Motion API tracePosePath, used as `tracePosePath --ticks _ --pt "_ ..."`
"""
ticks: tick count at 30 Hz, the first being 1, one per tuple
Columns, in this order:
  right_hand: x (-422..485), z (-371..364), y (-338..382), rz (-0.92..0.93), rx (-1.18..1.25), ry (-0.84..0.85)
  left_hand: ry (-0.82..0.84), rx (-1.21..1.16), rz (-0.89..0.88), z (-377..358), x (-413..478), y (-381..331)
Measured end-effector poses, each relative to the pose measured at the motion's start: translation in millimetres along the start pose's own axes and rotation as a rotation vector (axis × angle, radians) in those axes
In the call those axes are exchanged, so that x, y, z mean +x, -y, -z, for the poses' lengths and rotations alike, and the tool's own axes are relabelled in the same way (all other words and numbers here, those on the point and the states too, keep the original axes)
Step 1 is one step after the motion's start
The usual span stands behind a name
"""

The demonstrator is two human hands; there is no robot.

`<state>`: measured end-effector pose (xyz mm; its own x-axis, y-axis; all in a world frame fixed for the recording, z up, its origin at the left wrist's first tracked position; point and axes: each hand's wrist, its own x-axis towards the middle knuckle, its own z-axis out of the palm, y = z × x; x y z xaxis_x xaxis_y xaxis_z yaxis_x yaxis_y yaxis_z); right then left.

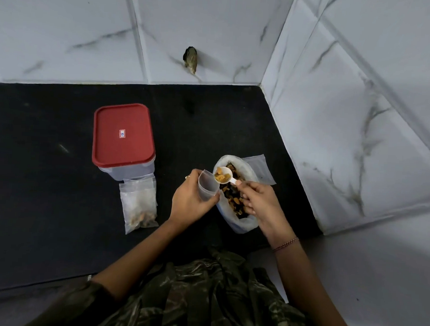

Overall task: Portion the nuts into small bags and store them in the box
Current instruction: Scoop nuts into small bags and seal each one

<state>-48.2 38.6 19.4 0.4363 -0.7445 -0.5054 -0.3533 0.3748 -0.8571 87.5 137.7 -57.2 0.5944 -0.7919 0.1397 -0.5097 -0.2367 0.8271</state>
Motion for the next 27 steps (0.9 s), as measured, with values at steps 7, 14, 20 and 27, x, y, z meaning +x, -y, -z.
tracePosePath --ticks 7,14,20,27 --pt "-3.9 -18.5 -2.6 0.450 -0.534 -0.131 -0.027 0.000 0.013 1.8 7.6 -1.4" --pt "-4.9 -27.5 -18.7 0.863 -0.924 -0.080 -0.057 -0.033 0.050 0.8 8.8 -0.7" --pt "-2.3 -23.3 -28.9 0.989 -1.028 -0.095 -0.056 -0.043 0.044 0.8 10.8 2.7" --pt "5.2 -6.1 -20.5 0.555 -0.303 -0.078 -0.027 -0.017 0.040 2.4 12.1 3.2"
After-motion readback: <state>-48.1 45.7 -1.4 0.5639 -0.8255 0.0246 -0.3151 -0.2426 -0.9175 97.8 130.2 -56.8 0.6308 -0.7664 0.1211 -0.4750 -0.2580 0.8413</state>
